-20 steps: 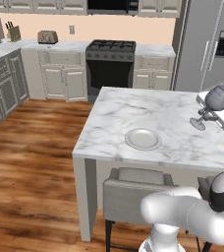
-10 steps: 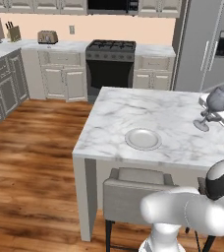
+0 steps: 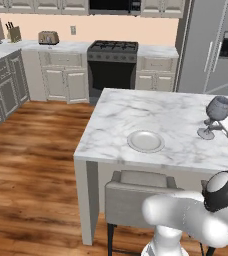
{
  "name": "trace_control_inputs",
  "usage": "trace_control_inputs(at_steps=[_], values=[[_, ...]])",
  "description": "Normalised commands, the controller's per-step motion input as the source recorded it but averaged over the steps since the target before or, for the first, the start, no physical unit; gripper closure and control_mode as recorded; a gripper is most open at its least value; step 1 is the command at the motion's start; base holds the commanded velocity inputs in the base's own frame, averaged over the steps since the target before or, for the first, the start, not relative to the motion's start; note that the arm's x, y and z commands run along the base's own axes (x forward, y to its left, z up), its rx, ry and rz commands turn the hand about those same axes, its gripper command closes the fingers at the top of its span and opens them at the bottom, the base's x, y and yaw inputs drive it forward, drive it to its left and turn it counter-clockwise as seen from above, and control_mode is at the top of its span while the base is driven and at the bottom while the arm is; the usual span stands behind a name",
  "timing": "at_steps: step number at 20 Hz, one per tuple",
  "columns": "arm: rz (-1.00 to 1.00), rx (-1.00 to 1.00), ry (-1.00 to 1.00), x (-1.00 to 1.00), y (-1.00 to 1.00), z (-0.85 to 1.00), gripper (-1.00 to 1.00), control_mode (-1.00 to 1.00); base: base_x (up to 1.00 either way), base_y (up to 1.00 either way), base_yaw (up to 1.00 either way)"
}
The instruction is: Retrieve the wine glasses from the counter and place one next to each plate.
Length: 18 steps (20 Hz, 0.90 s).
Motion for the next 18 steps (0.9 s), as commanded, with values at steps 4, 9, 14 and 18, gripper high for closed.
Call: trace_control_inputs(at_steps=[4,9,14,18], values=[[-0.08,0.02,0.0,0.03,-0.25,-0.28,1.0,-1.0,0.0,0.0,0.0],[-0.05,0.0,0.0,0.25,-0.04,-0.29,1.0,-1.0,0.0,0.0,0.0],[-0.02,0.0,0.0,0.33,-0.27,-0.23,1.0,-1.0,0.0,0.0,0.0],[0.0,0.0,0.01,0.42,-0.15,-0.34,1.0,-1.0,0.0,0.0,0.0]])
